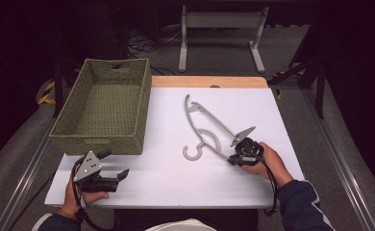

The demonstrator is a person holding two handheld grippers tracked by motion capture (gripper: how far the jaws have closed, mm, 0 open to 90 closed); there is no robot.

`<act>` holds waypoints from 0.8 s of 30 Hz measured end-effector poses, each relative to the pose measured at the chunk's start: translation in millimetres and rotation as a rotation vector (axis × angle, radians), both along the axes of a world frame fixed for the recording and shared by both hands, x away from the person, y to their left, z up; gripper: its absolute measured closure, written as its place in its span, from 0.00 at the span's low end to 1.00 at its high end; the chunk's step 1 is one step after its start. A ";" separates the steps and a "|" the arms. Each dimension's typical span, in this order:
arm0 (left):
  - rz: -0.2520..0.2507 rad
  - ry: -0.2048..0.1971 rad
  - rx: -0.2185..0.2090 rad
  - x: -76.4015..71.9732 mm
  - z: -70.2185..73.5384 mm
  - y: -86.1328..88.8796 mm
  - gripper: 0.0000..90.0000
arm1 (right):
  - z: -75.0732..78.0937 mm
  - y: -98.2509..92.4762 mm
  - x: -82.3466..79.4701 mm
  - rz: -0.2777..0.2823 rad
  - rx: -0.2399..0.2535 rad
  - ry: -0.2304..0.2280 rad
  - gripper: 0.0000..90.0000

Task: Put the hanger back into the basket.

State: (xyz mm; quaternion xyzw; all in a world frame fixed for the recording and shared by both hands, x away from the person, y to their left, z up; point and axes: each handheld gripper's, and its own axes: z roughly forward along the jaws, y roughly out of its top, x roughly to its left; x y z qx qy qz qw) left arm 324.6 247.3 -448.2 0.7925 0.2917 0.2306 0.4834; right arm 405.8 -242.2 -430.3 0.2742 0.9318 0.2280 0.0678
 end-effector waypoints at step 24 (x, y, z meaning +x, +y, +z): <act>0.018 -0.012 0.000 0.3 -0.1 1.5 0.09 | 16.0 -30.1 2.8 -0.242 0.480 -0.116 0.92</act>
